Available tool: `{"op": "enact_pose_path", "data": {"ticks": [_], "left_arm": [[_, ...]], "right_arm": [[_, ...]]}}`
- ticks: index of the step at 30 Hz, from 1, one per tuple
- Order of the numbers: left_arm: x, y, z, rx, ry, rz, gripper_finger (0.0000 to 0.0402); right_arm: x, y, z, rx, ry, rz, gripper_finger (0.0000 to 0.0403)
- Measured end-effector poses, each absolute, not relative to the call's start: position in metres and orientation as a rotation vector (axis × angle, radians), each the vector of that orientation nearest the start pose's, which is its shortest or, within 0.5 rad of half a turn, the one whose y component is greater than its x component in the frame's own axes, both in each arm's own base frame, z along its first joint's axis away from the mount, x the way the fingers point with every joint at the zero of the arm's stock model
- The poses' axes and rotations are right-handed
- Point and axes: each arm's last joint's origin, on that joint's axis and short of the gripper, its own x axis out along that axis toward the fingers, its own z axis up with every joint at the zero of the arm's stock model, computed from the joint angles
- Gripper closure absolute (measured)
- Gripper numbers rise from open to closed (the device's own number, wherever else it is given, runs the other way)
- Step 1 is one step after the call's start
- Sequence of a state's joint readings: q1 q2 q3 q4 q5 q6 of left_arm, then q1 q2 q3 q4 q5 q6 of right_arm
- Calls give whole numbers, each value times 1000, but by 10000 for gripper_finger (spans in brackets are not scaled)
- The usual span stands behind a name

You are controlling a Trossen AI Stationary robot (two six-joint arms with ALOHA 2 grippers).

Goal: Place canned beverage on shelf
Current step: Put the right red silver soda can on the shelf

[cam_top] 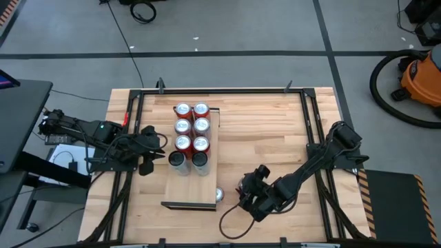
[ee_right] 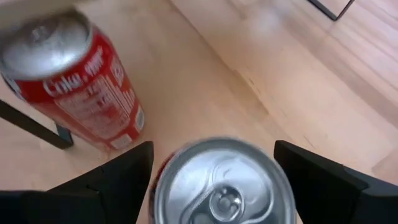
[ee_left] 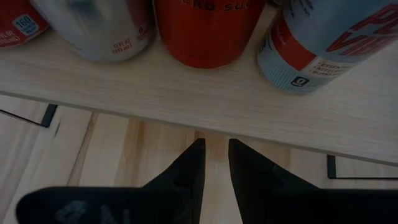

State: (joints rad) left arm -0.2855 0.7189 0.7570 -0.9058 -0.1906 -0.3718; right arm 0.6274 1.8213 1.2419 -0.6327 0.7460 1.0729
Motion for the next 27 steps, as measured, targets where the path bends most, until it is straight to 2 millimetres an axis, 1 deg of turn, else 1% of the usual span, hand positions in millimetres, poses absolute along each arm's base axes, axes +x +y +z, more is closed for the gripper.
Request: {"op": "enact_pose_path", "data": {"ticks": [2, 5, 10, 12, 14, 18, 21, 25, 27], "left_arm": [[122, -30, 273, -142, 845, 68, 322], [122, -30, 273, -124, 845, 60, 322], [122, -30, 273, -119, 845, 58, 322], [122, -30, 273, -112, 846, 54, 322], [122, -30, 273, -100, 846, 49, 322], [123, -30, 273, -100, 845, 49, 322], [123, -30, 273, -100, 846, 49, 322], [122, -30, 273, -100, 847, 50, 322], [122, -30, 273, -102, 848, 50, 322]], "right_arm": [[299, 194, 188, 216, 744, -555, 61], [298, 194, 188, 198, 770, -536, 65], [296, 196, 190, 154, 835, -459, 94], [296, 196, 191, 124, 861, -420, 98], [296, 197, 192, 60, 890, -362, 98], [297, 199, 197, -129, 933, -188, 97], [301, 194, 203, -192, 940, -88, 91], [309, 180, 216, -148, 908, -43, 91], [313, 176, 218, -158, 898, -33, 92]]}}
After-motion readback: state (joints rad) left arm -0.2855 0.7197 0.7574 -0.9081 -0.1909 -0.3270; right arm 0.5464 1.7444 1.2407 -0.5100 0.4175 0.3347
